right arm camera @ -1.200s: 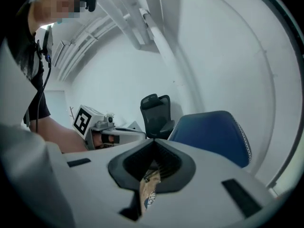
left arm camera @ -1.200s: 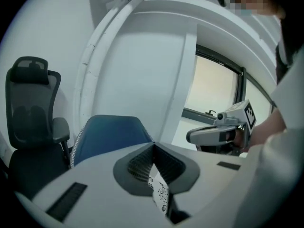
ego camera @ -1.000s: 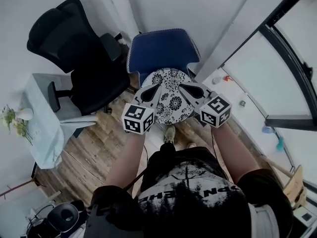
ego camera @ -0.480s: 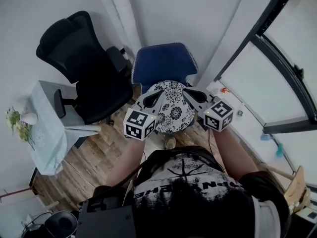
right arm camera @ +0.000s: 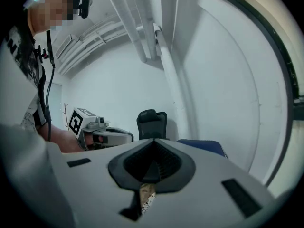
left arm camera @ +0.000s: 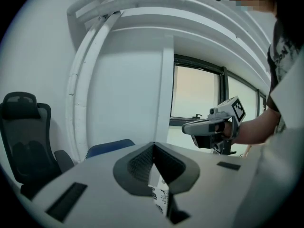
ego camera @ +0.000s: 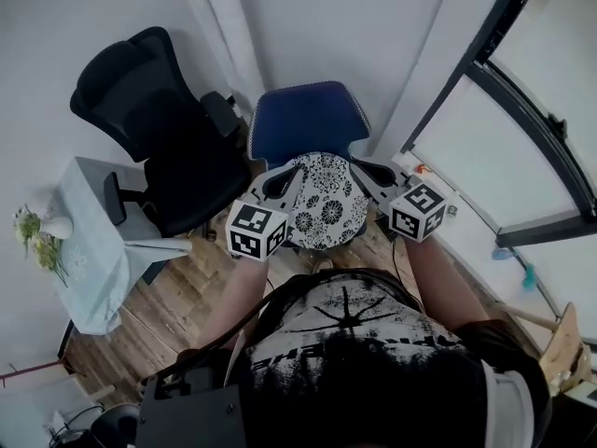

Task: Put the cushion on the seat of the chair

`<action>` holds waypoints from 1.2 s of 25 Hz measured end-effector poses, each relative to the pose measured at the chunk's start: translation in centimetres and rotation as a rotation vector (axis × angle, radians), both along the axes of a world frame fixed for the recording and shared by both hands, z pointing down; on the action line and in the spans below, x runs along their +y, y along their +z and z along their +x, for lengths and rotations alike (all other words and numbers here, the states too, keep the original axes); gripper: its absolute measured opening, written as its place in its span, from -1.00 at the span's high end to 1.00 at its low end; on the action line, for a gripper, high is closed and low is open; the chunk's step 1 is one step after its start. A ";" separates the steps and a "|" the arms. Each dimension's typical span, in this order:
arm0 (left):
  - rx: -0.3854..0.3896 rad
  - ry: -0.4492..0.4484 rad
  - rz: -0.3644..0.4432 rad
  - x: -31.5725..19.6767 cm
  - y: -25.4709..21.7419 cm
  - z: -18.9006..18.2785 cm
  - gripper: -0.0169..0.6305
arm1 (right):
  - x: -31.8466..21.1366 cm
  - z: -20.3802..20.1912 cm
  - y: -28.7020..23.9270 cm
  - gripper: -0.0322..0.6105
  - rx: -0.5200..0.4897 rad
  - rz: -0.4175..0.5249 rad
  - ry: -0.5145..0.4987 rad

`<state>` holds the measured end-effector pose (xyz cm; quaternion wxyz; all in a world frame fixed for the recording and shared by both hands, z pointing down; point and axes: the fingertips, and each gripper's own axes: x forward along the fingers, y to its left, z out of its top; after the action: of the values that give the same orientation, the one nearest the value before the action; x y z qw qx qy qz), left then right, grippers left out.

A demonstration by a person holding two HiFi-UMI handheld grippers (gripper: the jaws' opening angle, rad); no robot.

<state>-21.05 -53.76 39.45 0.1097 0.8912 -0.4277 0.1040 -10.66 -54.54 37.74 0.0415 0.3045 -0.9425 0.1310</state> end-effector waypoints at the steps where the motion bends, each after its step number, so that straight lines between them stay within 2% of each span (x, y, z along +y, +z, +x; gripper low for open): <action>1: -0.001 0.000 0.000 0.0 -0.1 -0.1 0.91 | 0.0 0.2 -0.1 0.84 0.003 0.003 0.003; 13: -0.004 0.035 0.010 0.3 -0.7 0.8 0.91 | 0.5 0.6 -0.5 0.85 0.049 0.040 0.018; 30: -0.005 0.076 0.007 -0.4 -0.2 1.6 0.91 | 0.2 0.3 -0.4 0.85 0.060 0.060 0.038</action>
<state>-19.43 -54.15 39.26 0.1014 0.9070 -0.3940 0.1088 -10.35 -54.30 37.34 0.0582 0.3274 -0.9384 0.0943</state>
